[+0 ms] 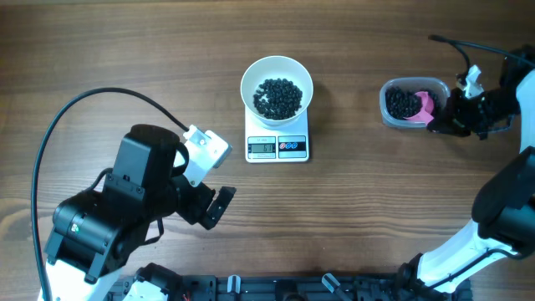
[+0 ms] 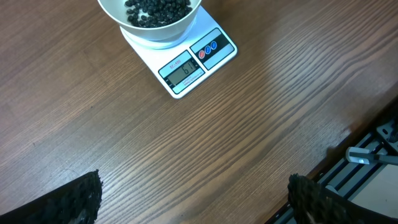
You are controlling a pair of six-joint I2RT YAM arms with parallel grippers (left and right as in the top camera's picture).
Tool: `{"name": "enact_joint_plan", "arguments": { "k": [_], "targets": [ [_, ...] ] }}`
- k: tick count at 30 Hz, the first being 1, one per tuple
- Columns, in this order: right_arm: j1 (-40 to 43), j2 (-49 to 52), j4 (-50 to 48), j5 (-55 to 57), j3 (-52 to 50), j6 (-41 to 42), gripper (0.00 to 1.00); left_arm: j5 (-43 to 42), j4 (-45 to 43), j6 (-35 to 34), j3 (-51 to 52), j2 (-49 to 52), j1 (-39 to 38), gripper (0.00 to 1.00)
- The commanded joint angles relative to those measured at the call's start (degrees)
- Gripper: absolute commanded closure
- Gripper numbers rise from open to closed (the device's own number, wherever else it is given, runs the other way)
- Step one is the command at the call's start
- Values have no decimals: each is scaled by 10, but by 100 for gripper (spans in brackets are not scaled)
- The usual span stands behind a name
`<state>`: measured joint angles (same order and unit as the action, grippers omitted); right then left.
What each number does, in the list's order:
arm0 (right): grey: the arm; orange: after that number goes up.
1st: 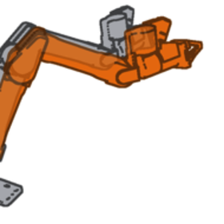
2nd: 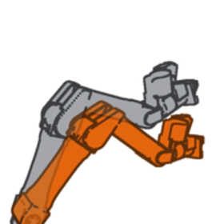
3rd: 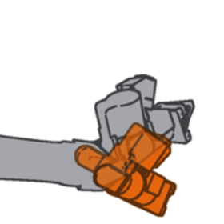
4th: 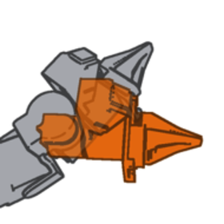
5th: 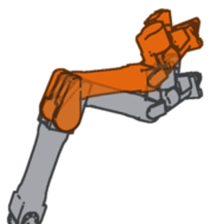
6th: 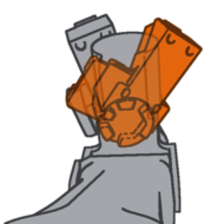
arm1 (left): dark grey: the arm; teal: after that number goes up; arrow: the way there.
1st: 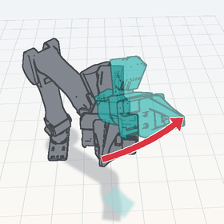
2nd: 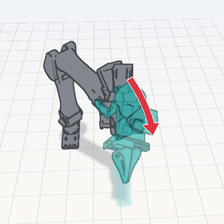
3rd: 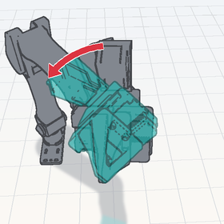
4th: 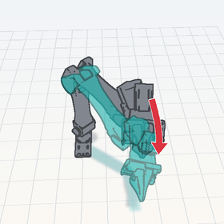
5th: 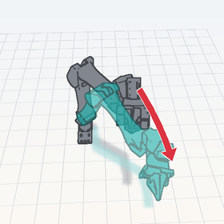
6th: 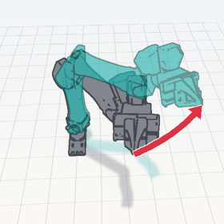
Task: Scoop item into bowl and weigh 150g on scale
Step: 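Dip the scoop into the black beans and lift it filled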
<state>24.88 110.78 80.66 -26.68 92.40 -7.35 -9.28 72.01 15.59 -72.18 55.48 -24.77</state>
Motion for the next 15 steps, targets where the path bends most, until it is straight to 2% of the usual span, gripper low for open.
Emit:
{"name": "enact_joint_plan", "arguments": {
  "k": [1, 15],
  "targets": [
    [24, -5, 6, -41, 5, -19, 96, 1, -2, 7, -6, -3, 3, 0],
    [67, -6, 44, -133, 5, -76, 95, 1, -2, 7, -6, -3, 3, 0]
  ]
}}
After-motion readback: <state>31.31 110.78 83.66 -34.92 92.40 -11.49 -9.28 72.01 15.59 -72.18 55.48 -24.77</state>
